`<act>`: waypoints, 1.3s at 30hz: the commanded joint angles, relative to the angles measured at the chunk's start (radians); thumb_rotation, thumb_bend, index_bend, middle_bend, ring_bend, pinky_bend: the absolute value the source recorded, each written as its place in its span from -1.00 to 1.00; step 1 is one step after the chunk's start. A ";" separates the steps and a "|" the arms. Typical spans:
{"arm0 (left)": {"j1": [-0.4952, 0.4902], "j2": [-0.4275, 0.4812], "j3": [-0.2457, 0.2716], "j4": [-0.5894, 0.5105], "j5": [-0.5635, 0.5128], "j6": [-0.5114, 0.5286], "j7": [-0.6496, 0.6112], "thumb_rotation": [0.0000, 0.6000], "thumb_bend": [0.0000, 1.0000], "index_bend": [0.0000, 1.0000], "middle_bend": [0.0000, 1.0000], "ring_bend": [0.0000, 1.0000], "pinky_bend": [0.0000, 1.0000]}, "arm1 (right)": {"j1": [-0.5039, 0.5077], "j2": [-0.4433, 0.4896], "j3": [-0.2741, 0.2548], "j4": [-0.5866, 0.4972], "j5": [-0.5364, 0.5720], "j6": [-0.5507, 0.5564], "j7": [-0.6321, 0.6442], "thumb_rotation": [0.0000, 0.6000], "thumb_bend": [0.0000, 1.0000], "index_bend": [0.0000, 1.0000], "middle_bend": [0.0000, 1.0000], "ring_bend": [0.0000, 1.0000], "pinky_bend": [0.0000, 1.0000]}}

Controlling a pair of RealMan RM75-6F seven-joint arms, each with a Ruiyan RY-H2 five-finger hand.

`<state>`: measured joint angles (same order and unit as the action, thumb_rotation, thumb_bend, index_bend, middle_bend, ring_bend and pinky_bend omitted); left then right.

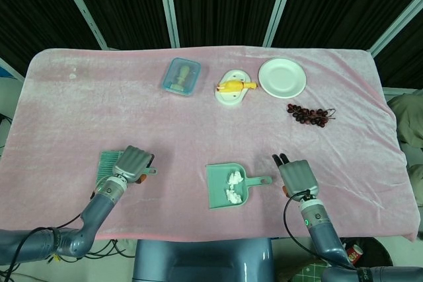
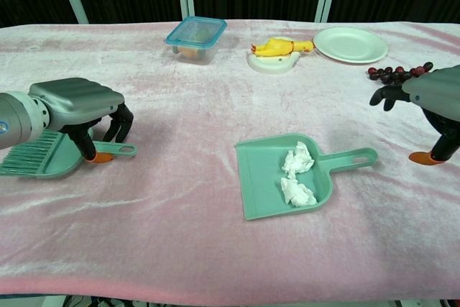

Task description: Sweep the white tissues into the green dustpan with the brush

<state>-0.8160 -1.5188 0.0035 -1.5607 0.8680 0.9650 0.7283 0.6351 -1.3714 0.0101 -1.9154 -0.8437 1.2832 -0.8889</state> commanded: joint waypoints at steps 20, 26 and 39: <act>0.111 0.064 -0.020 -0.083 0.223 0.185 -0.177 1.00 -0.80 -0.47 -0.28 0.21 0.48 | -0.040 0.093 -0.004 -0.031 -0.065 0.041 0.038 1.00 -0.59 -0.69 -0.63 0.15 0.48; 0.226 0.159 0.033 -0.160 0.419 0.365 -0.307 1.00 -0.82 -0.70 -0.62 -0.66 -0.35 | -0.105 0.226 -0.003 -0.039 -0.156 0.067 0.207 1.00 -0.73 -1.00 -0.94 -0.71 -0.39; 0.503 0.331 0.165 -0.096 0.619 0.646 -0.495 1.00 -0.91 -1.00 -1.00 -1.00 -1.00 | -0.342 0.411 -0.053 0.084 -0.424 0.208 0.680 1.00 -0.91 -1.00 -1.00 -1.00 -0.64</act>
<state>-0.3491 -1.2095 0.1551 -1.6864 1.4796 1.5777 0.2609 0.3383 -0.9911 -0.0292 -1.8633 -1.2283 1.4528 -0.2564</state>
